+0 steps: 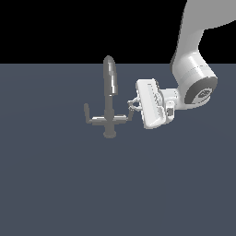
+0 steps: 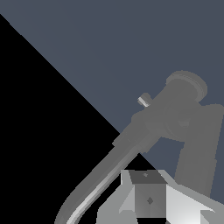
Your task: Turn on the faucet by rotating a designated handle.
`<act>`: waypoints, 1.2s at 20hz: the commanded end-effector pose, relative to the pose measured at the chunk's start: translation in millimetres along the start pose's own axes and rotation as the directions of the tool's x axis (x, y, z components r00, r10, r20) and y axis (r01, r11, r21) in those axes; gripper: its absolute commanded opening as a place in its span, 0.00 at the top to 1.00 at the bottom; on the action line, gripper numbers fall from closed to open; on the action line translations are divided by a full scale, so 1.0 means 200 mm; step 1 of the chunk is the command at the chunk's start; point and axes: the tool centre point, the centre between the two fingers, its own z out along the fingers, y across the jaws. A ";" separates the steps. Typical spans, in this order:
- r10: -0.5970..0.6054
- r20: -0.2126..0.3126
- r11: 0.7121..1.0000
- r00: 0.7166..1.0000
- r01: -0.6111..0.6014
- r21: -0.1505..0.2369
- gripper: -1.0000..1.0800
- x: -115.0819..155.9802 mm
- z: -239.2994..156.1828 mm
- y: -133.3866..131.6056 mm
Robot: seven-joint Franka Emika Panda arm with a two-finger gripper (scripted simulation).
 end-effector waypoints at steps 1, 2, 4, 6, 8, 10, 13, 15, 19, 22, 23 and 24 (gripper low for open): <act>0.005 0.004 1.000 1.000 -0.005 0.000 1.00 -0.02 0.00 0.05; 0.005 0.004 1.000 1.000 -0.005 0.000 1.00 -0.03 0.00 0.06; 0.005 0.005 1.000 1.000 -0.005 0.000 1.00 -0.04 0.00 0.09; 0.004 0.005 1.000 1.000 -0.004 0.000 1.00 -0.06 0.00 0.13; 0.004 0.006 1.000 1.000 -0.004 0.000 1.00 -0.08 0.00 0.16; 0.004 0.006 1.000 1.000 -0.004 0.000 1.00 -0.09 0.00 0.19; -0.032 -0.018 0.999 0.999 0.032 -0.003 1.00 -0.05 0.00 0.12; -0.024 -0.012 1.000 1.000 0.024 -0.002 1.00 -0.04 0.00 0.20; -0.008 -0.001 1.000 1.000 0.008 -0.001 1.00 -0.01 0.01 0.35; 0.003 0.007 1.000 1.000 -0.003 -0.001 1.00 0.00 0.02 0.46; 0.003 0.007 1.000 1.000 -0.003 -0.001 1.00 0.00 0.02 0.46; -0.096 -0.005 0.995 0.995 0.096 -0.007 1.00 -0.01 0.00 0.16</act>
